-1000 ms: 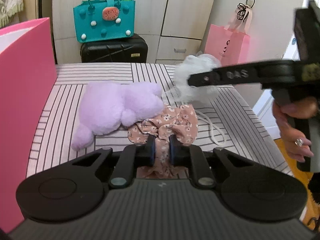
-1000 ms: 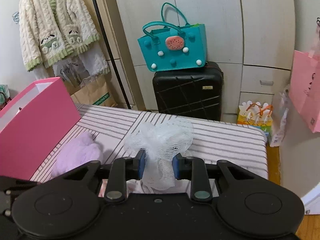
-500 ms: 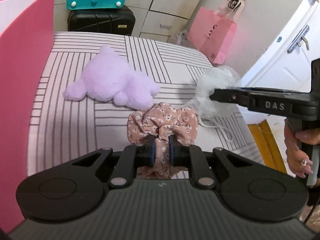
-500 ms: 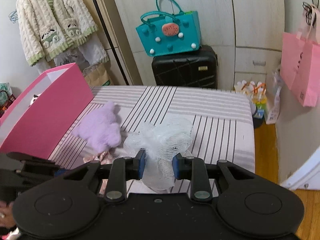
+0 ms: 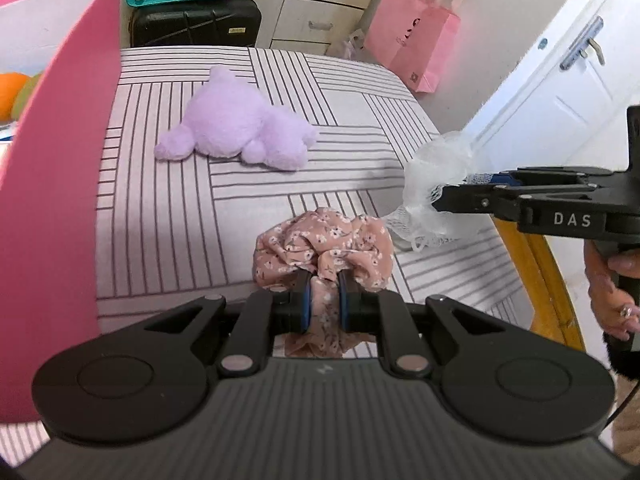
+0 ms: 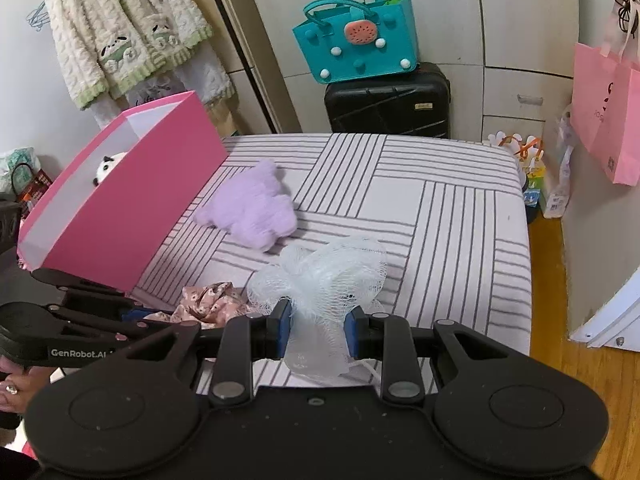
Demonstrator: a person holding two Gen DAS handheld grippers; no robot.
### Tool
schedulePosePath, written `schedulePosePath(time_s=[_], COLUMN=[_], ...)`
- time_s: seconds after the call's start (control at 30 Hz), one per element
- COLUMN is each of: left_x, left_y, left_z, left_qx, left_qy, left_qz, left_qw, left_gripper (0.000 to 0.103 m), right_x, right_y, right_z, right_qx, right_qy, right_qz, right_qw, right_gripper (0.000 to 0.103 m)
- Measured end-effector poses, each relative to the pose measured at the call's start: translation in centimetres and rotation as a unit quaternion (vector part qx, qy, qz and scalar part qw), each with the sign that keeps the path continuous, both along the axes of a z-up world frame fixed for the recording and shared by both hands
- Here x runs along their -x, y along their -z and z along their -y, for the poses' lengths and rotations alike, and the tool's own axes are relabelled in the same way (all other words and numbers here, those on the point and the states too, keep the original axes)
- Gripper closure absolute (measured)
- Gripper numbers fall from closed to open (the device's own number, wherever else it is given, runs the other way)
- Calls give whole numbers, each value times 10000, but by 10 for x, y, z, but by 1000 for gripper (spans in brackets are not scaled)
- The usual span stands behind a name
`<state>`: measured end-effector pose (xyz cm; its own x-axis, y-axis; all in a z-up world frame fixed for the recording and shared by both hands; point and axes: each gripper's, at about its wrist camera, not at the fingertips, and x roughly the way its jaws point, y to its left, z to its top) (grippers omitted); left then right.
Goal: Organize soft objects
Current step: 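Lift and carry the scrunchie with the left tool while the right carries the bath puff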
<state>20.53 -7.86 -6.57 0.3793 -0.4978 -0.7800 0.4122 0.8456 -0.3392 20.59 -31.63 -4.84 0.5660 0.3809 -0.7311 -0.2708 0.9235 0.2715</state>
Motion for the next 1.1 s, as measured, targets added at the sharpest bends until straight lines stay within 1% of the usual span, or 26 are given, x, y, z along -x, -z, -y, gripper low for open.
schedulePosePath(time_s=[0.13,0.37,0.53,0.7,0.83,1.1], left_x=[7,18,29,39,47,63], left_y=[-6,-13,-20,-29,-38,-62], left_z=[-10,-26,-34,-44,-55,-83], left_qx=[27,-27,-104,-154,-121,-48], left_qy=[85,154,232,278,315,281], left_qz=[-191,-351,-323,-260,-266,-300], left_qw=[9998,9993,9992,9992,9991,9991], left_gripper=[90,90,90,90,90,90], right_x=[9,25,36,45,51,61], right_y=[-6,-12,-16,-25,-32,-52], right_z=[-5,-14,-29,-42,-51,-69], right_qx=[-27,-200,-184,-149,-91,-230], right_qy=[-51,-166,-320,-478,-562,-736], right_qz=[-82,-321,-413,-346,-329,-461], right_qw=[9999,9991,9985,9981,9978,9960], right_gripper=[72,72,72,72,72,72])
